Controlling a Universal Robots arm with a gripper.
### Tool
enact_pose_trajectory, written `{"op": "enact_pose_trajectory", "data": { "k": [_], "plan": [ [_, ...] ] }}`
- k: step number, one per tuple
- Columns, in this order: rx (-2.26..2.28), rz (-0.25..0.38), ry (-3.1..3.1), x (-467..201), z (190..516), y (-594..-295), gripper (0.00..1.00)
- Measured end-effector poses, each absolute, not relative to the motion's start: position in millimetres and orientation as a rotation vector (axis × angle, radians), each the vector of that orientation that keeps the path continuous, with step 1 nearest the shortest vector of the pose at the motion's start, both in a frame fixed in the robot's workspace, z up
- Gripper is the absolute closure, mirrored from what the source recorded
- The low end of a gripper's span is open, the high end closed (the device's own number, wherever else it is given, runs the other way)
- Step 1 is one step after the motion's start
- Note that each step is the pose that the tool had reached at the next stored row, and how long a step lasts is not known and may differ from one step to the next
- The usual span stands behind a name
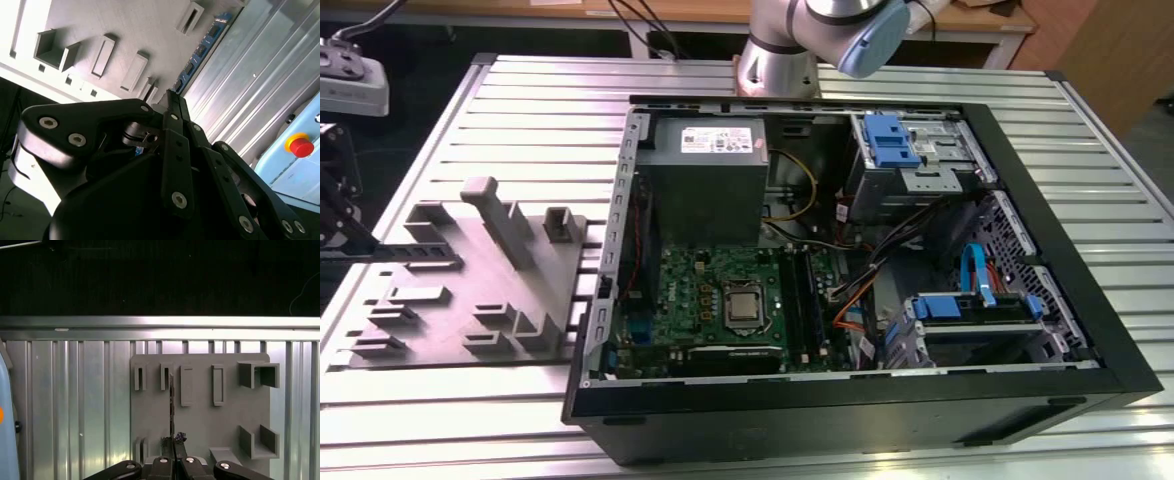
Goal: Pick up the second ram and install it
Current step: 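Pick up the second ram and move it above second insertion slot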
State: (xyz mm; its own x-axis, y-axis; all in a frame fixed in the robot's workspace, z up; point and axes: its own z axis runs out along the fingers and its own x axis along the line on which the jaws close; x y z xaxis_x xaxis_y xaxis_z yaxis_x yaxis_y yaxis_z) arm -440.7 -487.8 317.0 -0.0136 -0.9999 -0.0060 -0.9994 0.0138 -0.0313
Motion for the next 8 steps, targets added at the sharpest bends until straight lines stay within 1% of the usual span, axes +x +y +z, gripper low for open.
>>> {"op": "enact_pose_trajectory", "data": {
  "k": [8],
  "plan": [
    [-2.188,-0.028,2.218,-440.7,319.6,-487.8,0.88]
  ]
}}
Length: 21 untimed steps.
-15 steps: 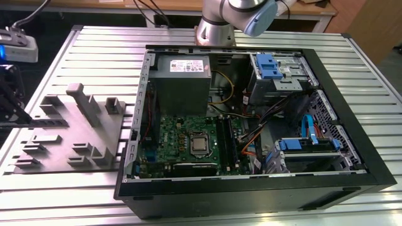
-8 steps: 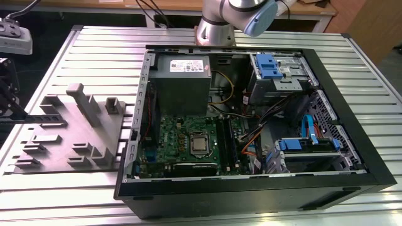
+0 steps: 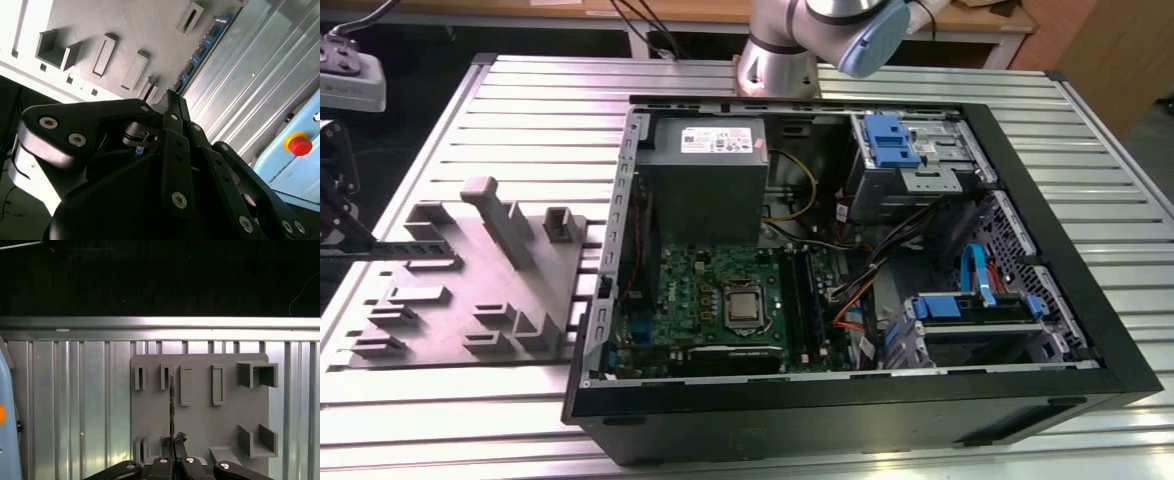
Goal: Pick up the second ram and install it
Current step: 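Pick up the second ram and move it above second insertion slot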
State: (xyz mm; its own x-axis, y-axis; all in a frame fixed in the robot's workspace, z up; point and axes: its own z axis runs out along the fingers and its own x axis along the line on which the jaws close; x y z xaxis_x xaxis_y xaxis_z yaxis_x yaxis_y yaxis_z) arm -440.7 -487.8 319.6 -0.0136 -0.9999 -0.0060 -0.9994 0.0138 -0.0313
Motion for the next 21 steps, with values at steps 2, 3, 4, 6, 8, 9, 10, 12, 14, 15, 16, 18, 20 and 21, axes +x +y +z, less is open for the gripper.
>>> {"op": "enact_pose_trajectory", "data": {
  "k": [2,3,4,6,8,9,10,12,14,15,16,18,20,21],
  "plan": [
    [-2.188,-0.028,2.218,-440.7,321.5,-487.8,0.88],
    [-2.188,-0.028,2.218,-440.7,323.2,-487.8,0.88],
    [-2.188,-0.028,2.218,-440.7,325.5,-487.8,0.88],
    [-2.188,-0.028,2.218,-440.7,330.8,-487.8,0.88],
    [-2.188,-0.028,2.218,-440.7,336.8,-487.8,0.88],
    [-2.188,-0.028,2.218,-440.7,340.0,-487.8,0.88],
    [-2.188,-0.028,2.218,-440.7,343.5,-487.8,0.88],
    [-2.188,-0.028,2.218,-440.7,349.6,-487.8,0.88],
    [-2.188,-0.028,2.218,-440.7,355.2,-487.8,0.88],
    [-2.188,-0.028,2.218,-440.7,357.9,-487.8,0.88],
    [-2.188,-0.028,2.218,-440.7,360.6,-487.8,0.88],
    [-2.188,-0.028,2.218,-440.7,365.0,-487.8,0.88],
    [-2.188,-0.028,2.218,-440.6,367.8,-487.8,0.88],
    [-2.188,-0.028,2.218,-440.6,369.6,-487.7,0.88]
  ]
}}
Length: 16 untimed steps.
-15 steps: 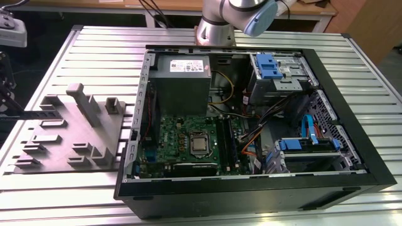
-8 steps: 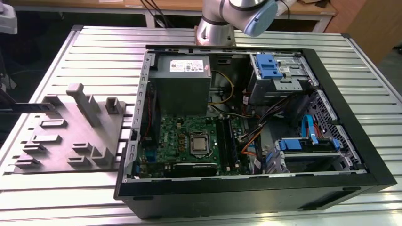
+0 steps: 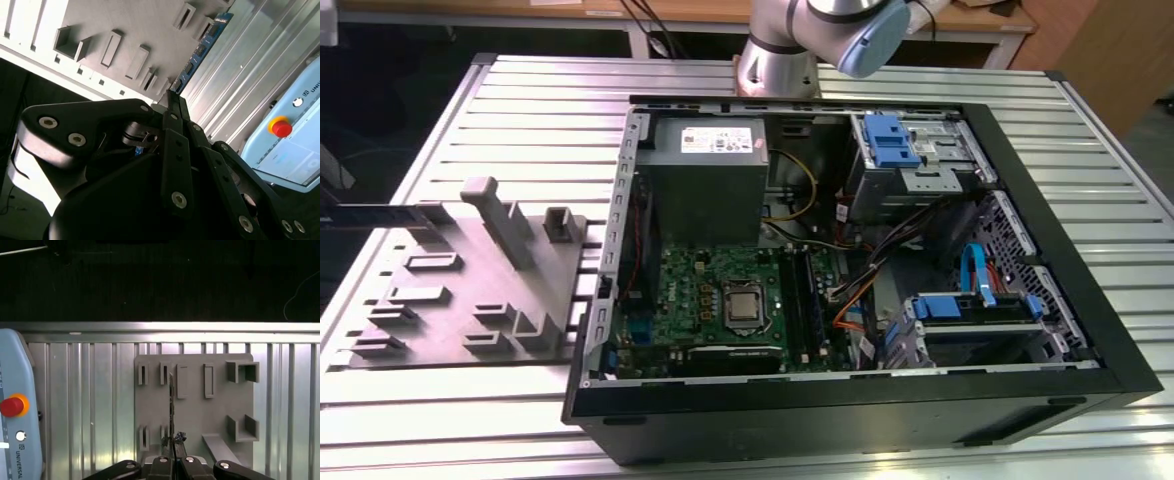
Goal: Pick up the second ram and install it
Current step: 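Pick up the second ram and move it above second insertion slot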
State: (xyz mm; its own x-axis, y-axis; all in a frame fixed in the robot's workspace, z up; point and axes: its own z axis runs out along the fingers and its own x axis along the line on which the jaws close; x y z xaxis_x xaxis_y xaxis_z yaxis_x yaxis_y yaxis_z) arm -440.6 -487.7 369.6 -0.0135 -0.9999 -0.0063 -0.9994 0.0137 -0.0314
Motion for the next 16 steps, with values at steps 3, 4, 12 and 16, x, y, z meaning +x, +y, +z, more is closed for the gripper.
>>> {"op": "enact_pose_trajectory", "data": {
  "k": [3,4,12,16],
  "plan": [
    [-2.187,-0.028,2.218,-440.7,375.8,-487.6,0.88],
    [-2.188,-0.028,2.218,-440.6,377.7,-487.5,0.88],
    [-2.187,-0.028,2.218,-440.7,390.0,-487.5,0.88],
    [-2.187,-0.028,2.217,-440.7,391.7,-487.5,0.88]
  ]
}}
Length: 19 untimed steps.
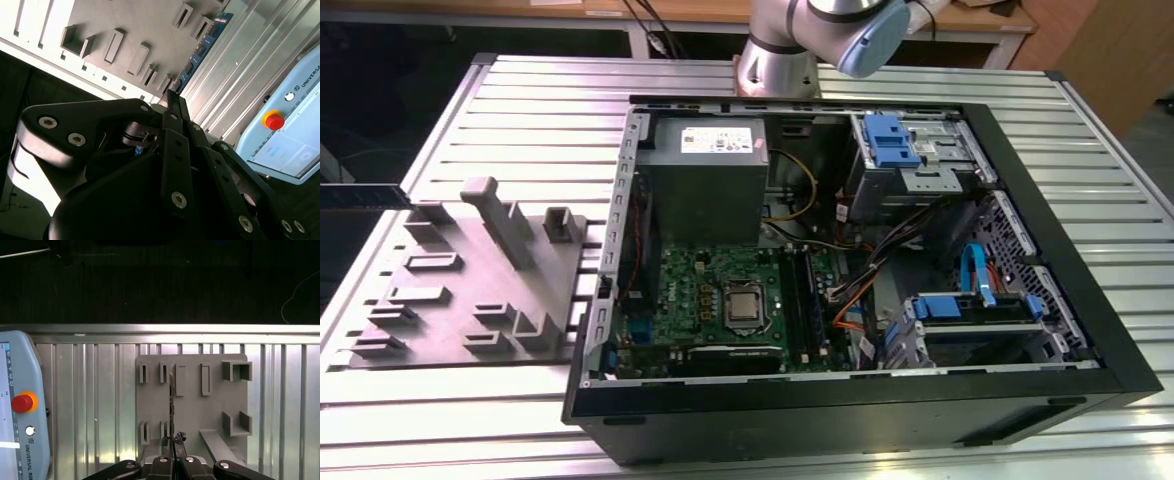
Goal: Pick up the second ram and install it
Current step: 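Pick up the second ram and move it above second insertion slot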
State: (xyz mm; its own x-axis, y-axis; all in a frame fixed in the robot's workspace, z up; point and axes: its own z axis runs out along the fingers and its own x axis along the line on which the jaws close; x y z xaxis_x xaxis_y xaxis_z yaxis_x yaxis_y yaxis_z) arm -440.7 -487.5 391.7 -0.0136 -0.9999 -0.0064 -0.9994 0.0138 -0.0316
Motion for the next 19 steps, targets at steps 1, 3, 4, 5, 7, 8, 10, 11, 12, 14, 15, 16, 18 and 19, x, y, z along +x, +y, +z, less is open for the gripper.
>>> {"op": "enact_pose_trajectory", "data": {
  "k": [1,3,4,5,7,8,10,11,12,14,15,16,18,19],
  "plan": [
    [-2.187,-0.028,2.217,-440.7,391.7,-487.5,0.88],
    [-2.187,-0.028,2.218,-440.7,391.9,-487.5,0.88],
    [-2.187,-0.028,2.218,-440.7,391.9,-487.5,0.88],
    [-2.187,-0.028,2.218,-440.6,391.9,-487.5,0.88],
    [-2.187,-0.028,2.218,-440.1,392.1,-487.4,0.88],
    [-2.187,-0.028,2.218,-439.4,392.0,-487.4,0.88],
    [-2.188,-0.028,2.218,-437.9,392.0,-487.4,0.88],
    [-2.187,-0.028,2.218,-436.9,391.9,-487.4,0.88],
    [-2.187,-0.028,2.218,-435.6,392.0,-487.4,0.88],
    [-2.187,-0.028,2.218,-433.2,391.9,-487.4,0.88],
    [-2.187,-0.028,2.218,-431.7,391.9,-487.4,0.88],
    [-2.187,-0.028,2.217,-429.8,391.9,-487.4,0.88],
    [-2.187,-0.028,2.217,-425.9,391.9,-487.4,0.88],
    [-2.187,-0.027,2.217,-423.7,391.9,-487.4,0.88]
  ]
}}
